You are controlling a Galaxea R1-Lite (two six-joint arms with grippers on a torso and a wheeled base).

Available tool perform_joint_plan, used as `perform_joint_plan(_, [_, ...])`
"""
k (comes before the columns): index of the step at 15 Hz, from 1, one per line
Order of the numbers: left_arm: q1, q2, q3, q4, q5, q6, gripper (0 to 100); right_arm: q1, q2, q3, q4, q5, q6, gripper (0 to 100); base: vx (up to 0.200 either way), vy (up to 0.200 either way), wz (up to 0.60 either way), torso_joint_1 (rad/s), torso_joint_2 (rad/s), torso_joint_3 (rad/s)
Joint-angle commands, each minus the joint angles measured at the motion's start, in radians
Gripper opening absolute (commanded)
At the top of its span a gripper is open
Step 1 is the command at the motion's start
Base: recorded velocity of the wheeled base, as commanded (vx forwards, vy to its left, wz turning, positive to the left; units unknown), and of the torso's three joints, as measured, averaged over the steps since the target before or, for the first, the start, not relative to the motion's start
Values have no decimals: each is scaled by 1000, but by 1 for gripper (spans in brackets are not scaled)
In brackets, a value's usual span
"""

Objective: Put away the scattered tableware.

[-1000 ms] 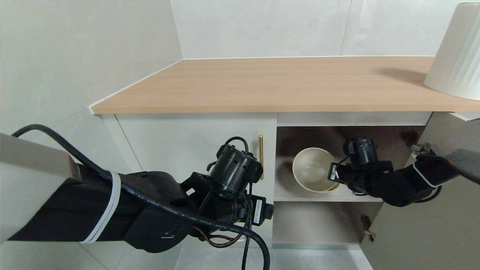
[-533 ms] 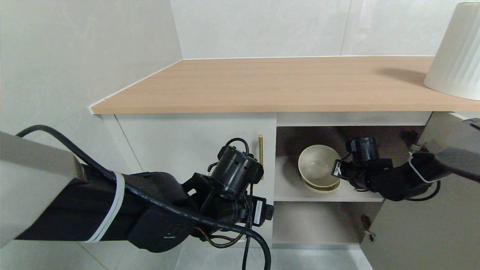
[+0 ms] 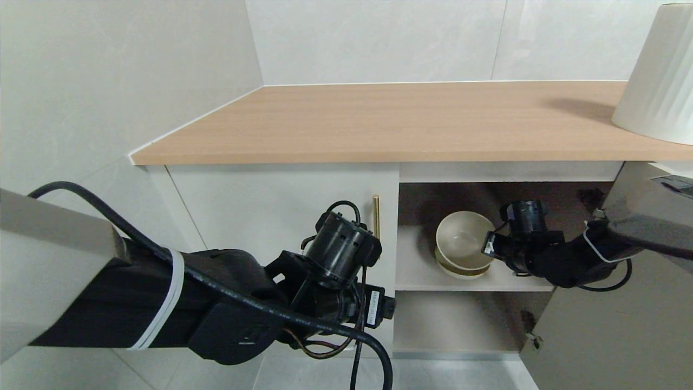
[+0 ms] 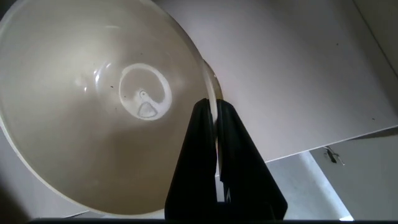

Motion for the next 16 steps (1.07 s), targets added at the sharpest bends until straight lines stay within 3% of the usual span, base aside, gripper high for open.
perform_joint_plan(1, [0, 2, 0, 0, 0, -1, 100, -2, 14, -4, 1, 0, -1, 0, 0, 0, 0, 0, 0, 0])
perform_joint_plan(13, [0, 3, 0, 0, 0, -1, 100, 4, 23, 2, -1, 0, 0, 0, 0, 0, 0, 0, 0, 0])
perform_joint_plan(14, [0, 3, 0, 0, 0, -1, 100, 6, 23, 4, -1, 2, 0, 100, 0, 0, 0, 0, 0, 0])
perform_joint_plan(16, [0, 3, 0, 0, 0, -1, 100, 6, 20, 10, -1, 6, 0, 100, 0, 0, 0, 0, 0, 0])
